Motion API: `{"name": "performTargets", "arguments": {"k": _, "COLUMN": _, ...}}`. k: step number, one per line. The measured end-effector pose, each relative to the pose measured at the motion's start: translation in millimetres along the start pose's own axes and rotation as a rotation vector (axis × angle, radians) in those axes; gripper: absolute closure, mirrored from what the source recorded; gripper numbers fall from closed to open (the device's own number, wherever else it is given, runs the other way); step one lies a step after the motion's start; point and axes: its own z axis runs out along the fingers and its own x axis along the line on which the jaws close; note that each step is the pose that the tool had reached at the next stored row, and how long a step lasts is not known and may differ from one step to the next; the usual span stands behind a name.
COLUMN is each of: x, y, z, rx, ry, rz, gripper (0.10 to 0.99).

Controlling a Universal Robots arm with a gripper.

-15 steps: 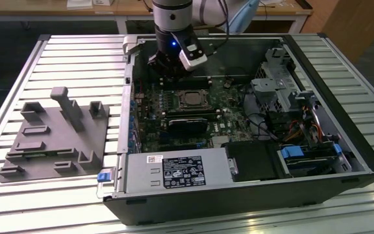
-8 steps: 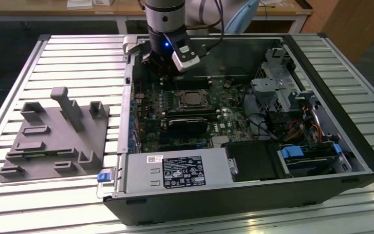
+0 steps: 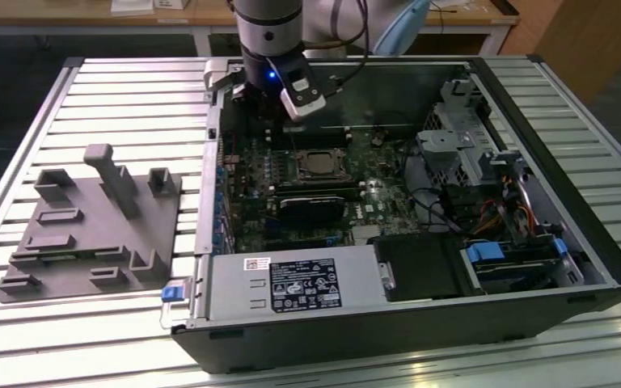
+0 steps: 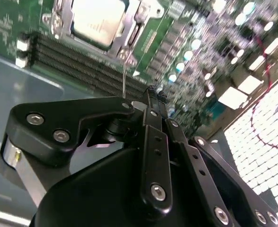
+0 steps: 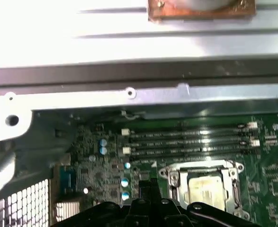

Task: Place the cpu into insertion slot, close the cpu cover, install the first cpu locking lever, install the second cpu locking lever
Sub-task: 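Install the first cpu locking lever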

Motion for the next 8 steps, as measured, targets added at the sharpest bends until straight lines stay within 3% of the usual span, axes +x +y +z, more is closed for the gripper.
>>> {"name": "performTargets", "arguments": {"k": 4, "x": 1.1, "y": -0.1, "z": 0.0, "rx": -0.057, "ry": 0.0038, "rz": 0.003, "gripper": 0.980}}
{"name": "performTargets", "arguments": {"k": 8, "x": 1.2, "y": 0.0, "z": 0.0, "rx": -0.062, "ry": 0.0042, "rz": 0.003, "gripper": 0.980}}
